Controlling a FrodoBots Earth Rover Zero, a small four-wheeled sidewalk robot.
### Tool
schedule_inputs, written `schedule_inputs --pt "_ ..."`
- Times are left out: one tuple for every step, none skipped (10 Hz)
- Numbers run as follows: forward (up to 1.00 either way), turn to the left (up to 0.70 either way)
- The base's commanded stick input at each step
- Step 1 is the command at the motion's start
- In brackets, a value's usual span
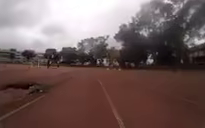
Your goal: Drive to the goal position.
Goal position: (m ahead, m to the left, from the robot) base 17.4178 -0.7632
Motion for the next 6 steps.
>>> schedule_inputs --pt "0.70 0.00" --pt "0.70 0.00" --pt "0.70 0.04" --pt "0.70 -0.25" --pt "0.70 -0.26" --pt "0.70 -0.13"
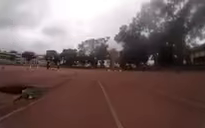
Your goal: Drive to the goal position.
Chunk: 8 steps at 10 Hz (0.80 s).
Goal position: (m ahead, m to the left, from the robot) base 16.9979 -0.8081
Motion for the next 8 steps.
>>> schedule_inputs --pt "0.70 0.00" --pt "0.70 0.00" --pt "0.70 0.00" --pt "0.70 0.00" --pt "0.70 0.01" --pt "0.70 0.03" --pt "0.70 0.06" --pt "0.70 0.17"
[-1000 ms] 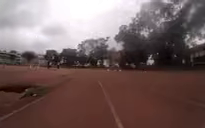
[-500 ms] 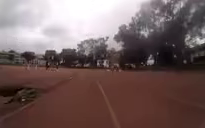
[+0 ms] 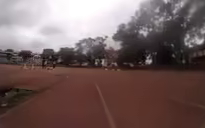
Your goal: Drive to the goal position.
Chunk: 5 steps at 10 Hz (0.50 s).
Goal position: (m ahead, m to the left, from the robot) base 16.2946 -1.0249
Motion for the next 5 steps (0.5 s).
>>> schedule_inputs --pt "0.70 0.15" --pt "0.70 0.15" --pt "0.70 0.17" --pt "0.70 0.03" --pt "0.70 0.00"
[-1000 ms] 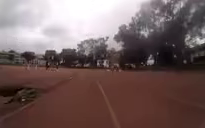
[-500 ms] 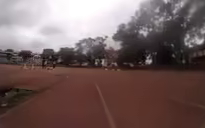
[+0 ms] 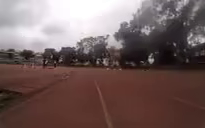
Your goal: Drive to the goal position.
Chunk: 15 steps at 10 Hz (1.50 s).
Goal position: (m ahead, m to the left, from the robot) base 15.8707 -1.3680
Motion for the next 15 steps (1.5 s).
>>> schedule_inputs --pt "0.70 0.00" --pt "0.70 0.03" --pt "0.70 0.09" --pt "0.70 0.00" --pt "0.70 0.09" --pt "0.70 0.03" --pt "0.70 0.04" --pt "0.70 0.12" --pt "0.70 0.06" --pt "0.70 0.00" --pt "0.70 0.03" --pt "0.70 0.15" --pt "0.70 0.19" --pt "0.70 0.21" --pt "0.70 0.05"
